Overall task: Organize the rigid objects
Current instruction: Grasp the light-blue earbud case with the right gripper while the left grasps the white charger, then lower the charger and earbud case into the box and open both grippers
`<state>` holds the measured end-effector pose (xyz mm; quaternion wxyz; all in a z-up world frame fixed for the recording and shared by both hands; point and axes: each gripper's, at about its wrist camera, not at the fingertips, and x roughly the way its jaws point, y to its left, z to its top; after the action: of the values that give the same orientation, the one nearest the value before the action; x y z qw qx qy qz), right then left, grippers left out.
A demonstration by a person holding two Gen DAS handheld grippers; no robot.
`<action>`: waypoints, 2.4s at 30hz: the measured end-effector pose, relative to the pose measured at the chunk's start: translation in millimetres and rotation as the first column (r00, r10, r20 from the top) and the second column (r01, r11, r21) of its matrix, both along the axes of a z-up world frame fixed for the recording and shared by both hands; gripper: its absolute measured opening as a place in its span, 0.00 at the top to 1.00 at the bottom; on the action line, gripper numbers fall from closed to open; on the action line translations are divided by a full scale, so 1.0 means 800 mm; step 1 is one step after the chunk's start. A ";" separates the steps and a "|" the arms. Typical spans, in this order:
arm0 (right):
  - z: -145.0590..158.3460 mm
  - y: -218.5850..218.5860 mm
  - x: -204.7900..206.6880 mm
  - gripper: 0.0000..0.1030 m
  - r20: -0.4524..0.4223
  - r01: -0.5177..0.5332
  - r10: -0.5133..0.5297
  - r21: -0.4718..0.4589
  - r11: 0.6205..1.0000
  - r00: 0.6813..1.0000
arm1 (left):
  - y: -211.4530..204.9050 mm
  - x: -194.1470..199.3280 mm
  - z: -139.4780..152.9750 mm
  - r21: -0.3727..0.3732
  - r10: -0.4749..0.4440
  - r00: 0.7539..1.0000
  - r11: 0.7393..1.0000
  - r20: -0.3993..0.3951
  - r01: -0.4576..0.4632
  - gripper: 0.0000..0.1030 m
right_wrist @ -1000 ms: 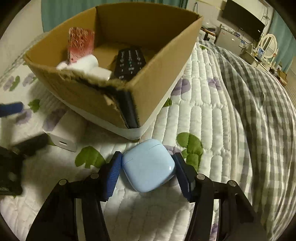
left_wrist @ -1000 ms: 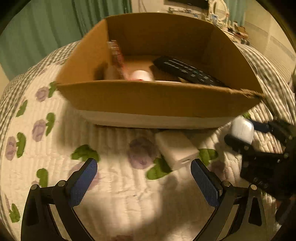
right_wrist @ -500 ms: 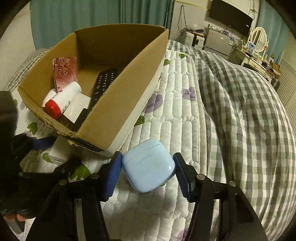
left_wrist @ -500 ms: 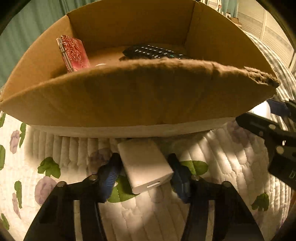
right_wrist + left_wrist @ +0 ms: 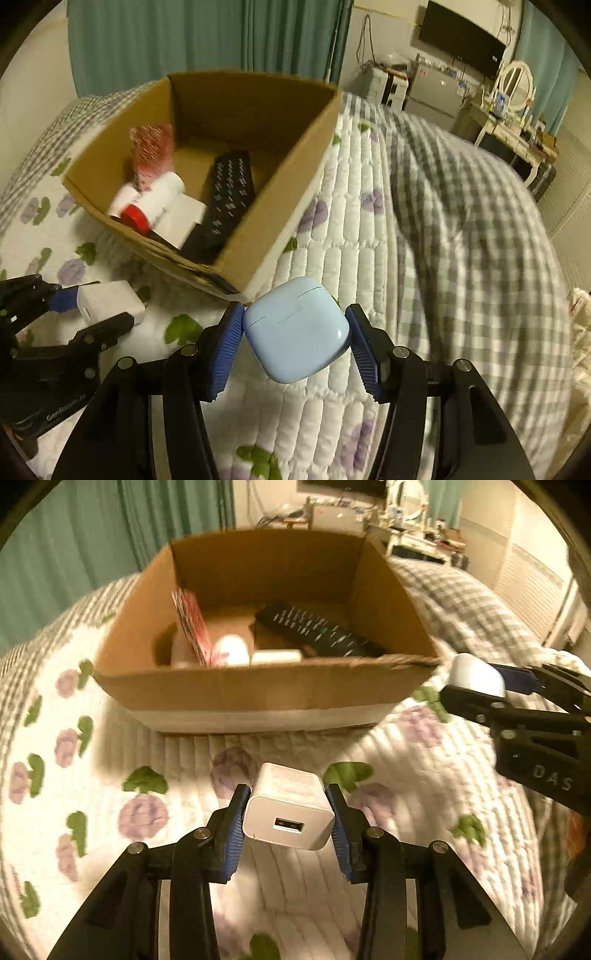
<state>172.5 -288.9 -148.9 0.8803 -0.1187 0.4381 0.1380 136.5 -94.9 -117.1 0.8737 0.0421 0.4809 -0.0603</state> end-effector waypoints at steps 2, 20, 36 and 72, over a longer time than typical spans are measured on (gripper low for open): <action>0.017 0.004 -0.015 0.45 0.008 -0.011 0.011 -0.005 1.000 1.000 | 0.004 -0.010 0.020 -0.010 -0.010 1.000 1.000 0.019 0.011 0.60; 0.181 0.043 -0.028 0.45 0.209 -0.079 0.066 0.055 0.995 0.976 | 0.046 0.054 0.160 -0.026 0.001 0.959 1.000 0.284 0.007 0.60; 0.122 0.058 0.104 0.45 0.176 -0.061 0.040 0.114 0.992 0.984 | 0.032 0.168 0.080 -0.025 -0.044 0.968 0.998 0.248 0.052 0.59; 0.037 0.114 0.152 0.39 -0.031 0.006 0.000 0.201 0.980 1.000 | 0.109 0.145 0.097 -0.022 0.064 0.968 0.998 0.244 -0.060 0.46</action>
<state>293.9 -197.4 -119.0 0.8812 -0.0266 0.4355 0.1821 252.3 -7.5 -39.3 0.9281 0.0277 0.3700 -0.0307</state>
